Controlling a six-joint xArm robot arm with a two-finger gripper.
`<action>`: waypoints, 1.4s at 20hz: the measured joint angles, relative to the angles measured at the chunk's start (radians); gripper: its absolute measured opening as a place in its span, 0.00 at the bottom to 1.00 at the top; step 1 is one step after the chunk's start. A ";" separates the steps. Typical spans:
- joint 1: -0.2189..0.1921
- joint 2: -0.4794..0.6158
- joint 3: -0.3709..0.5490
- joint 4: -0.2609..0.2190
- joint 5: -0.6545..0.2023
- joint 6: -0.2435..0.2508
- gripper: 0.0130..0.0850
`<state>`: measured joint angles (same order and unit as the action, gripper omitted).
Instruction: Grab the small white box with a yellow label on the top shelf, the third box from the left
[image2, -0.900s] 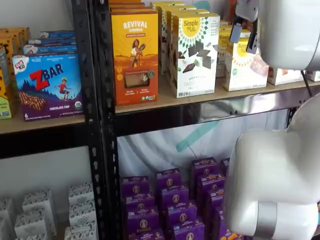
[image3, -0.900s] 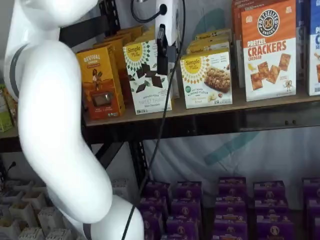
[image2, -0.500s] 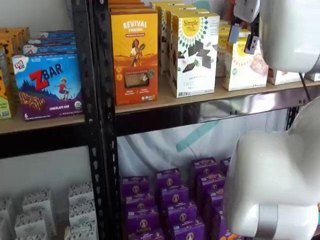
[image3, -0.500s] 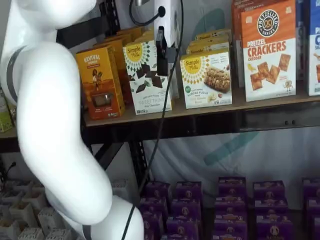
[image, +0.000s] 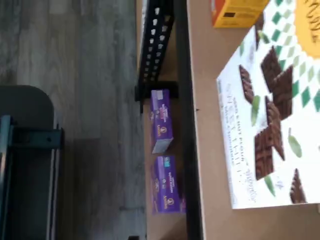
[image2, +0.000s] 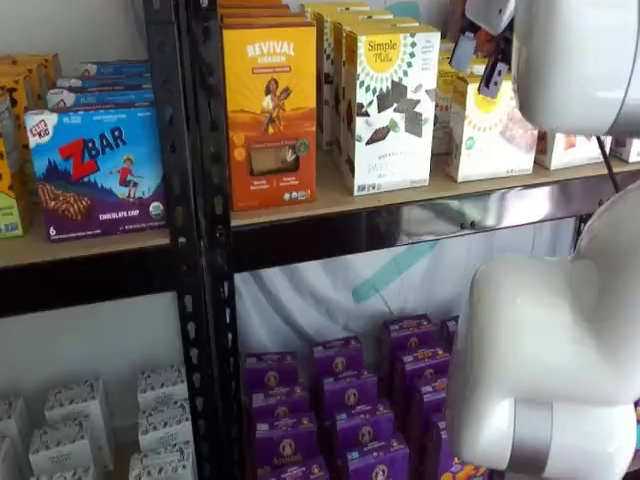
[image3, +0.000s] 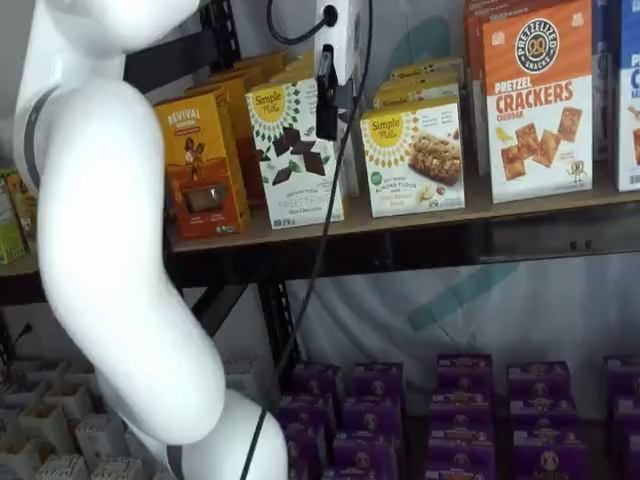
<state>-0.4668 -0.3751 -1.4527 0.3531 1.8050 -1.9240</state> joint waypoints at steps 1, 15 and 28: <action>-0.005 0.007 -0.006 0.008 -0.008 -0.003 1.00; -0.022 0.112 -0.048 -0.003 -0.128 -0.049 1.00; -0.014 0.166 -0.065 -0.036 -0.133 -0.059 1.00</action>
<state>-0.4808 -0.2092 -1.5178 0.3172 1.6722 -1.9832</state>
